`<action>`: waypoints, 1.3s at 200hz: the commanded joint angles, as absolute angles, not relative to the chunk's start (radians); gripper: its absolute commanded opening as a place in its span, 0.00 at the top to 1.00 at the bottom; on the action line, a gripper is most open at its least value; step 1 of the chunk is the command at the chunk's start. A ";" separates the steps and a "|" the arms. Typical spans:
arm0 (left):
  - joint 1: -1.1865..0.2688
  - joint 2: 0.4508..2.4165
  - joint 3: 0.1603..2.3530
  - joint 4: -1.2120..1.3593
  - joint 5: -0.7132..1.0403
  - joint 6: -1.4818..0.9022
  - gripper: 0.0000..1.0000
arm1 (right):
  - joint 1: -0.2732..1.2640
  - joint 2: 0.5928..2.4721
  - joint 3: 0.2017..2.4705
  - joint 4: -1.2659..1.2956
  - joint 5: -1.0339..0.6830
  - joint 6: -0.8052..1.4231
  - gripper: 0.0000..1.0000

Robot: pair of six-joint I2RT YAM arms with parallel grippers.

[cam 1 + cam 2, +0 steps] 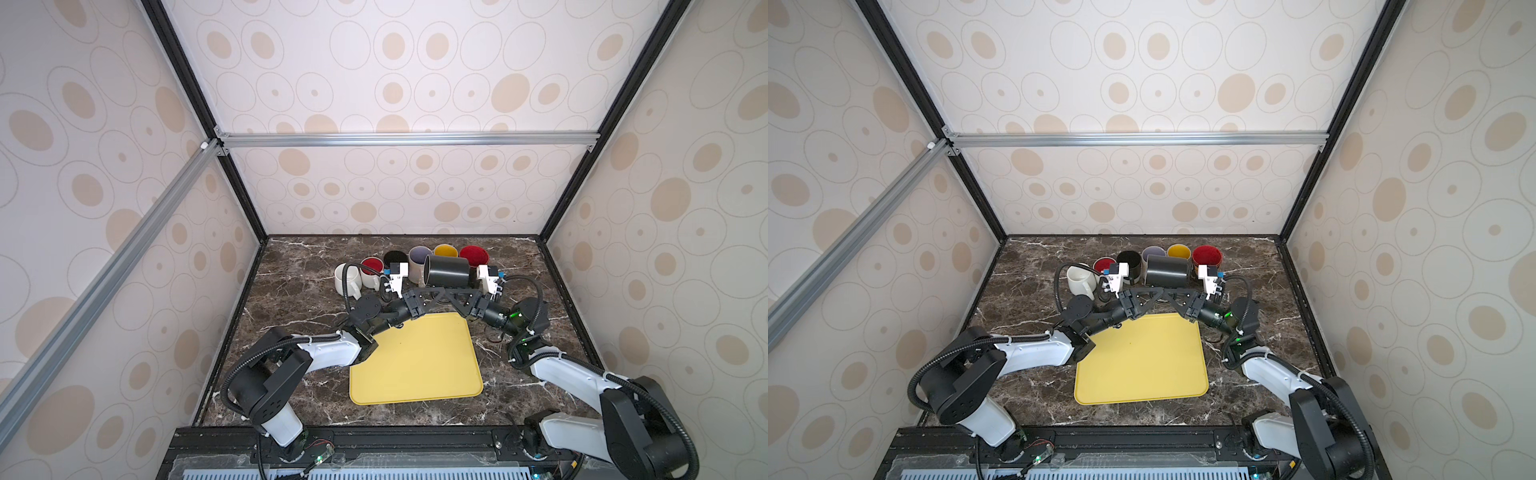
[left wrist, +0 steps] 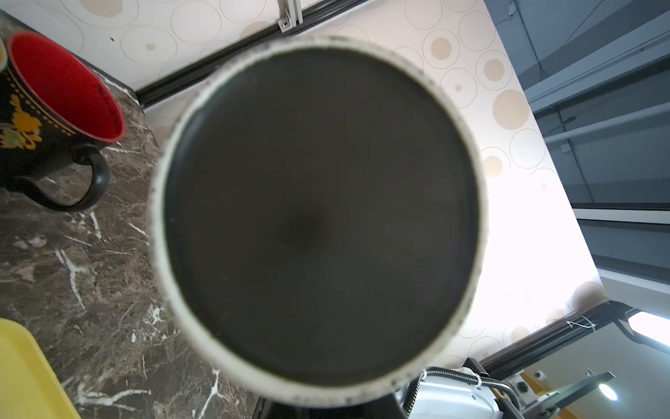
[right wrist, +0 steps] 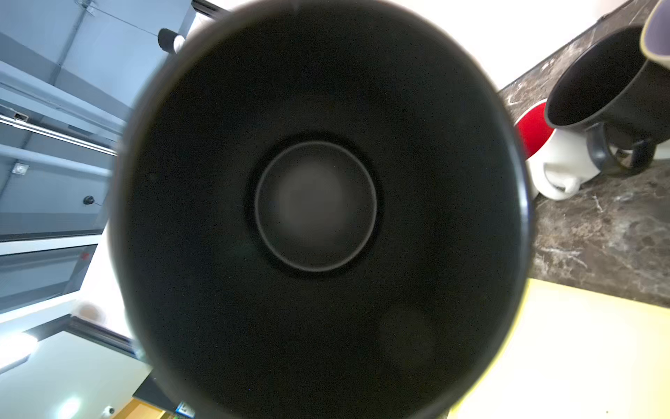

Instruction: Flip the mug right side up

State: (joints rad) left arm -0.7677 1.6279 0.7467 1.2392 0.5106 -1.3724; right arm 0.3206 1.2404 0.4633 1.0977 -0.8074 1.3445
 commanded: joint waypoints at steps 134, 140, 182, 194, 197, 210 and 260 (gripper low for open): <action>-0.715 1.217 0.808 0.289 0.131 -0.875 0.00 | 0.334 1.129 0.627 0.701 -0.754 1.161 1.00; -0.711 1.206 0.814 0.229 0.108 -0.877 0.00 | 0.336 1.129 0.629 0.689 -0.743 1.151 1.00; -0.701 1.144 0.823 0.032 0.012 -0.825 0.00 | 0.389 1.097 0.716 0.397 -0.596 0.968 1.00; -0.702 1.112 0.811 -0.016 -0.018 -0.811 0.00 | 0.412 1.106 0.765 0.303 -0.568 0.924 1.00; -0.702 1.103 0.807 -0.025 -0.022 -0.808 0.00 | 0.416 1.112 0.780 0.286 -0.568 0.915 1.00; -0.701 1.064 0.785 -0.046 -0.029 -0.796 0.00 | 0.434 1.152 0.845 0.212 -0.594 0.891 1.00; -0.701 0.976 0.762 -0.168 -0.086 -0.797 0.00 | 0.572 1.317 1.076 0.062 -0.595 0.756 1.00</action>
